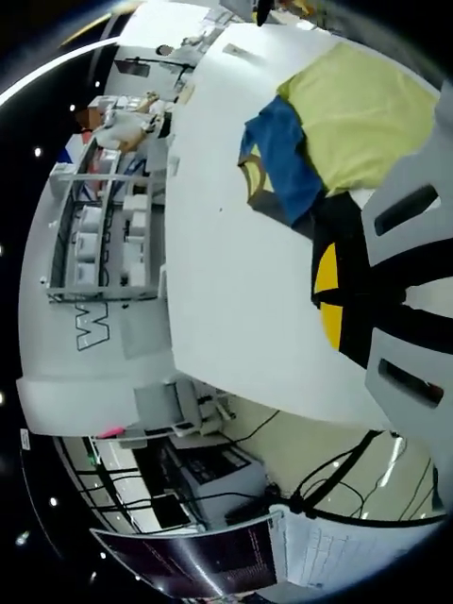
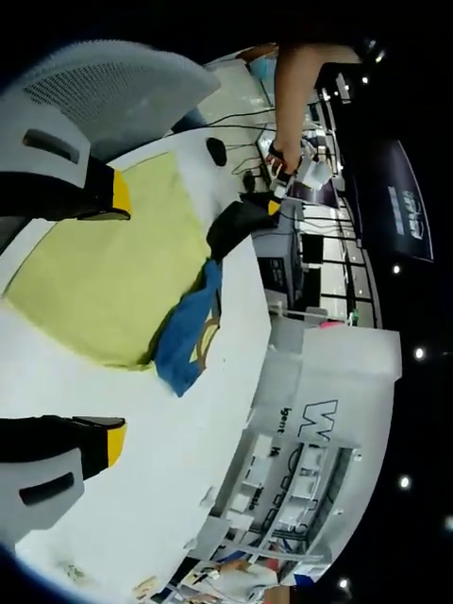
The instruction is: Fold the garment on the visible template until the final outline fits inside the template.
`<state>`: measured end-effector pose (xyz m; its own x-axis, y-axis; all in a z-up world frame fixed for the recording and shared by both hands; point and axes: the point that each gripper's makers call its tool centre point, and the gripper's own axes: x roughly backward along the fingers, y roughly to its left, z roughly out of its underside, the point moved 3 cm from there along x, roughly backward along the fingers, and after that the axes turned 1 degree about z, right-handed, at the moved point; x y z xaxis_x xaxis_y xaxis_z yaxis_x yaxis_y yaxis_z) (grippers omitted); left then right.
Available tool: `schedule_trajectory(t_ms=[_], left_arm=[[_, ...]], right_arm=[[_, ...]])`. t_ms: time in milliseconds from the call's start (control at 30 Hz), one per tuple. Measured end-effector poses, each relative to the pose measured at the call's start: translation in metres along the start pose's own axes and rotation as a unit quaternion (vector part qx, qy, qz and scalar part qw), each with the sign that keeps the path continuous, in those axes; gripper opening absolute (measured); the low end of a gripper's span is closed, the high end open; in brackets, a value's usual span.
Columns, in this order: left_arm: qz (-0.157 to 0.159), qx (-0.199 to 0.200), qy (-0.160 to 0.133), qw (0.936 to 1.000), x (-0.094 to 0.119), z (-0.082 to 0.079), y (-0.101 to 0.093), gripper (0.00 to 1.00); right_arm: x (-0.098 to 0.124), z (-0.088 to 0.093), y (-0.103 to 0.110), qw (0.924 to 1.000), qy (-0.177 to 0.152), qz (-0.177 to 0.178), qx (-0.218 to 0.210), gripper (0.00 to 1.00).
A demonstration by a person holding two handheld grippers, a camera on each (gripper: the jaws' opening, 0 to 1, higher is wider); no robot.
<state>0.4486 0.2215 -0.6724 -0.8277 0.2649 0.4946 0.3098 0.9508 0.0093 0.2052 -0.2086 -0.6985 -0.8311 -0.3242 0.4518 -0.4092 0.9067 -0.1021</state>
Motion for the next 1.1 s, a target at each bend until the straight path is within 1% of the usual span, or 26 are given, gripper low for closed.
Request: schedule_trajectory(t_ms=[200, 333, 433, 600, 733, 833, 900, 1000, 1033, 1100], left_arm=[[-0.012, 0.007, -0.009, 0.9999, -0.006, -0.017, 0.018, 0.04], [-0.023, 0.015, -0.011, 0.9996, -0.006, -0.021, 0.030, 0.04], [-0.029, 0.030, -0.015, 0.9990, -0.004, -0.024, 0.038, 0.04], [-0.031, 0.039, -0.016, 0.9986, -0.003, -0.025, 0.041, 0.04], [-0.032, 0.046, -0.011, 0.9984, -0.002, -0.022, 0.040, 0.04], [-0.024, 0.047, -0.011, 0.9985, 0.000, -0.022, 0.033, 0.04], [-0.012, 0.043, -0.013, 0.9989, 0.000, -0.025, 0.024, 0.04], [0.012, 0.035, -0.004, 0.9993, 0.001, -0.030, 0.006, 0.04], [0.020, 0.023, -0.005, 0.9995, 0.001, -0.034, -0.001, 0.04], [0.026, 0.015, -0.003, 0.9996, 0.003, -0.039, -0.010, 0.04]], right_arm=[[0.000, 0.007, 0.006, 0.9999, 0.010, -0.005, 0.003, 0.85], [0.000, 0.009, 0.008, 0.9999, 0.013, -0.003, 0.003, 0.84], [0.001, 0.011, 0.009, 0.9999, 0.013, -0.002, 0.001, 0.84], [0.002, 0.012, 0.010, 0.9999, 0.014, -0.001, -0.003, 0.84], [0.003, 0.014, 0.009, 0.9999, 0.014, 0.001, -0.005, 0.85], [0.003, 0.014, 0.010, 0.9999, 0.015, 0.001, -0.005, 0.85], [0.004, 0.016, 0.010, 0.9999, 0.017, 0.002, -0.003, 0.84], [0.004, 0.018, 0.011, 0.9998, 0.016, 0.002, -0.009, 0.84], [0.004, 0.018, 0.012, 0.9998, 0.015, 0.001, -0.010, 0.84], [0.004, 0.018, 0.013, 0.9998, 0.014, 0.001, -0.010, 0.84]])
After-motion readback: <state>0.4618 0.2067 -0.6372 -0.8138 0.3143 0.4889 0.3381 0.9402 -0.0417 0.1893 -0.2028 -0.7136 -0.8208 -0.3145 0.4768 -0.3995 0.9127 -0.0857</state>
